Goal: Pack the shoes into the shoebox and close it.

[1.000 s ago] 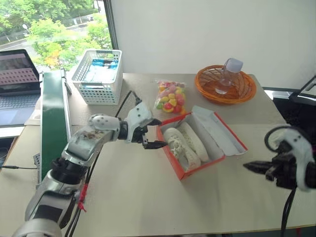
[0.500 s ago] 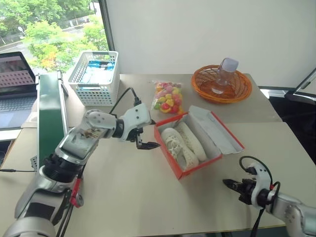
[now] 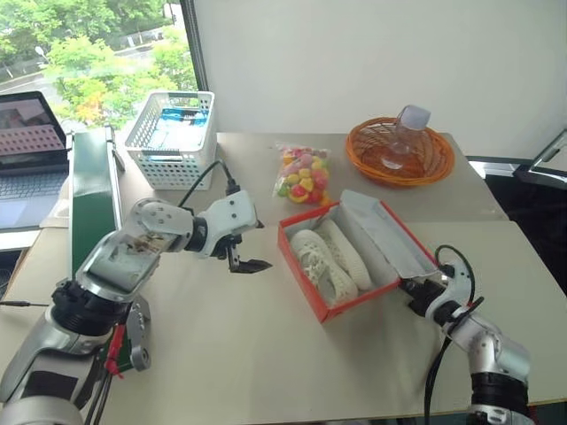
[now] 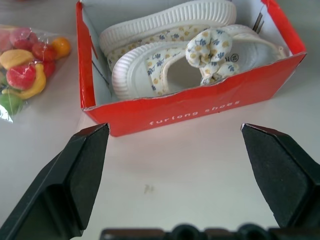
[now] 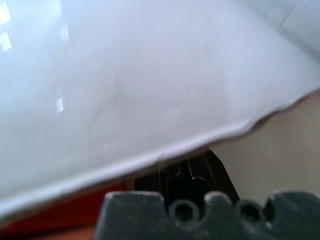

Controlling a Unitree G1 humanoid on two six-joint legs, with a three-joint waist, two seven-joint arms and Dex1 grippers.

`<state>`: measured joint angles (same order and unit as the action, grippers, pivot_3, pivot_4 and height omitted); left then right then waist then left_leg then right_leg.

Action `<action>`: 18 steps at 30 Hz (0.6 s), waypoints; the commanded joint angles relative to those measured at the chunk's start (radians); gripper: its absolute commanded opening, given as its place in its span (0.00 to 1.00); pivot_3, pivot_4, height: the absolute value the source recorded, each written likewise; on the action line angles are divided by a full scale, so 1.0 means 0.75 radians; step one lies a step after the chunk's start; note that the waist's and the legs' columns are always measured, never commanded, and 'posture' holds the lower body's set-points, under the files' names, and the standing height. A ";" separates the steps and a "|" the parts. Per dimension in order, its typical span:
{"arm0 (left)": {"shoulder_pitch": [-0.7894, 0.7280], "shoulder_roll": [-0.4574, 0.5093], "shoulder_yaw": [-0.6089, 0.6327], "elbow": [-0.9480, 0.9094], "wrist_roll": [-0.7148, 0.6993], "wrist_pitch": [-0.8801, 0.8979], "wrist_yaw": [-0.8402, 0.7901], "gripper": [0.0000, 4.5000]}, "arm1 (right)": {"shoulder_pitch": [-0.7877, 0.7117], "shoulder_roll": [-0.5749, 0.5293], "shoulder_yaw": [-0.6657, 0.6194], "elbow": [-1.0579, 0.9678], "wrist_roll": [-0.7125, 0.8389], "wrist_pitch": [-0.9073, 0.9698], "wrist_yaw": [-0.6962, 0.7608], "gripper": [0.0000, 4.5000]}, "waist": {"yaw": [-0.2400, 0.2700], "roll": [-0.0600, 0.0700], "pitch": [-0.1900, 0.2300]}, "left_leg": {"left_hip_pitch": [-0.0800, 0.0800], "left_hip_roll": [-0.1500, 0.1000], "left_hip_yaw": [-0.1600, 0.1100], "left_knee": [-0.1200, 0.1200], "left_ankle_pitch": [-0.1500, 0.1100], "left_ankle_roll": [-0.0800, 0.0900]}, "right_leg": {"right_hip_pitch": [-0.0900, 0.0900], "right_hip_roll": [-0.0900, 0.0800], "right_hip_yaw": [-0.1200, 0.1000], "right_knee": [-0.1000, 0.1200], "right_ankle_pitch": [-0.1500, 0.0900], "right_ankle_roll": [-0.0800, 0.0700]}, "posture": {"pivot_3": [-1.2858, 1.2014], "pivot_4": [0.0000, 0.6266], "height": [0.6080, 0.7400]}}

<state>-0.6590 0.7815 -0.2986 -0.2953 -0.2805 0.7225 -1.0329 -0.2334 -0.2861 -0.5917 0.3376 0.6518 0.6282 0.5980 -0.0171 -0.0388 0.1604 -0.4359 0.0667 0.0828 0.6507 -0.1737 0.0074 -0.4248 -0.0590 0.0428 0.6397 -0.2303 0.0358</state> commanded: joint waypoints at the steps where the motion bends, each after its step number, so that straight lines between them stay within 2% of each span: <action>1: -0.004 0.002 0.049 -0.058 -0.016 0.016 0.014 1.00 | -0.016 0.059 -0.156 0.095 0.195 -0.090 0.071 0.01 | 0.000 0.000 0.000 | 0.002 0.000 0.000 0.000 0.000 0.000 | 0.001 0.000 0.000 0.000 0.000 0.000 | 0.52 0.24 1.00; 6: 0.015 -0.015 0.091 -0.090 -0.055 0.068 0.036 1.00 | 0.040 0.101 -0.187 0.172 0.228 -0.200 0.122 0.01 | -0.001 0.000 0.000 | 0.005 0.000 0.000 -0.003 0.000 0.000 | 0.002 0.000 0.001 0.000 -0.001 -0.001 | 0.52 0.24 1.00; 11: 0.033 -0.001 0.080 -0.088 -0.051 0.079 0.043 1.00 | 0.053 0.113 -0.167 -0.122 0.394 -0.141 0.147 0.01 | 0.003 0.004 0.000 | 0.006 0.000 0.001 -0.004 0.000 0.000 | 0.003 0.000 0.001 0.001 -0.001 -0.001 | 0.52 0.24 1.00; 18: 0.026 -0.005 0.080 -0.057 -0.033 0.062 0.052 1.00 | 0.019 0.074 -0.071 -0.319 0.448 -0.079 0.111 0.01 | -0.004 0.005 0.000 | 0.007 0.000 0.002 -0.005 0.000 0.000 | 0.001 0.000 0.002 0.002 -0.002 -0.002 | 0.52 0.24 1.00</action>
<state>-0.6238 0.7753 -0.2550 -0.3329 -0.3132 0.7845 -0.9998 -0.1907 -0.2056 -0.6537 0.1799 0.9435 0.5533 0.6796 -0.0203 -0.0347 0.1607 -0.4310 0.0666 0.0841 0.6464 -0.1737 0.0072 -0.4241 -0.0591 0.0445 0.6414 -0.2316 0.0339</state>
